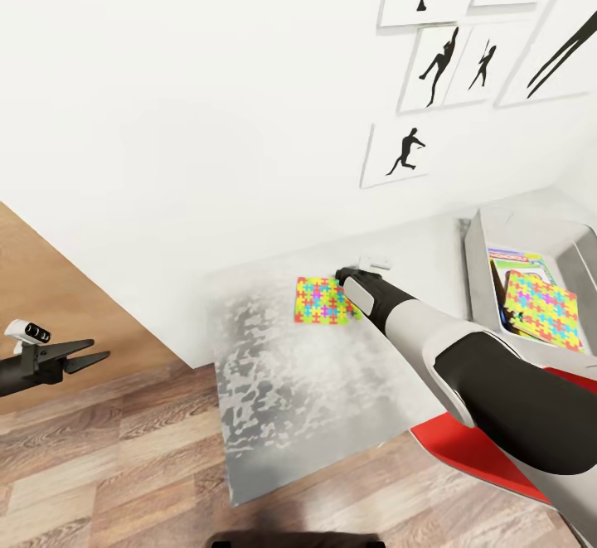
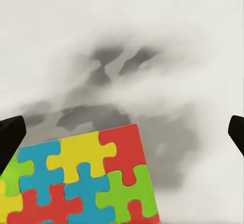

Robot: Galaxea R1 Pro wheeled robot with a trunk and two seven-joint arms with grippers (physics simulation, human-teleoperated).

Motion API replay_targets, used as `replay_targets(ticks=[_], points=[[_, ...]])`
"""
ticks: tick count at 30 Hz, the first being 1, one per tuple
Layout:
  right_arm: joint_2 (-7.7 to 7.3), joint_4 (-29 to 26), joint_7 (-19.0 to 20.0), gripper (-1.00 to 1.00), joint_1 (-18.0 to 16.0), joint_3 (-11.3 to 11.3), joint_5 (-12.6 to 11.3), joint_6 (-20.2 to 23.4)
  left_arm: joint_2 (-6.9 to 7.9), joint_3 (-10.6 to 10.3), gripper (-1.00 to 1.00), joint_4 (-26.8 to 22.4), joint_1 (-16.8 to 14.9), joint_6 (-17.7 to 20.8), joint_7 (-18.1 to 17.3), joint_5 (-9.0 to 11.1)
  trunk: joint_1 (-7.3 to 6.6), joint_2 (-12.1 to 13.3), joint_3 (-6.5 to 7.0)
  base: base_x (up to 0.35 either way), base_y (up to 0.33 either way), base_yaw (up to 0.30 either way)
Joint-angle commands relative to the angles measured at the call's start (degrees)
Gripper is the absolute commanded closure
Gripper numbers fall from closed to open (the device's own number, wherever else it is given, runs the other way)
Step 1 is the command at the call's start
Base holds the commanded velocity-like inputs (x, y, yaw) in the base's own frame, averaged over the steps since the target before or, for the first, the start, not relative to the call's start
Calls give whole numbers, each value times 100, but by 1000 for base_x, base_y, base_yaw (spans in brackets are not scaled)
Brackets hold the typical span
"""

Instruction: Put all the toys in the child's room - the three board games (two on the bed and one on the table), the two jigsaw puzzles on the table, and the tennis ball on the table - inside the toy box on the table in the child's room.

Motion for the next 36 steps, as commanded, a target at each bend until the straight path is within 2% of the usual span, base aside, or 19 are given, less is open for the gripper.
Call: replay_targets(ticks=[1, 36], points=[[0, -7, -34, -100, -5, 42, -14, 44, 3, -6, -100, 0, -3, 61, -20, 4, 3, -10, -9, 0, 74, 0], [0, -8, -27, -100, -5, 38, -13, 53, 3, 1, -100, 0, -3, 61, -20, 9, 3, -10, -9, 0, 5, 0]])
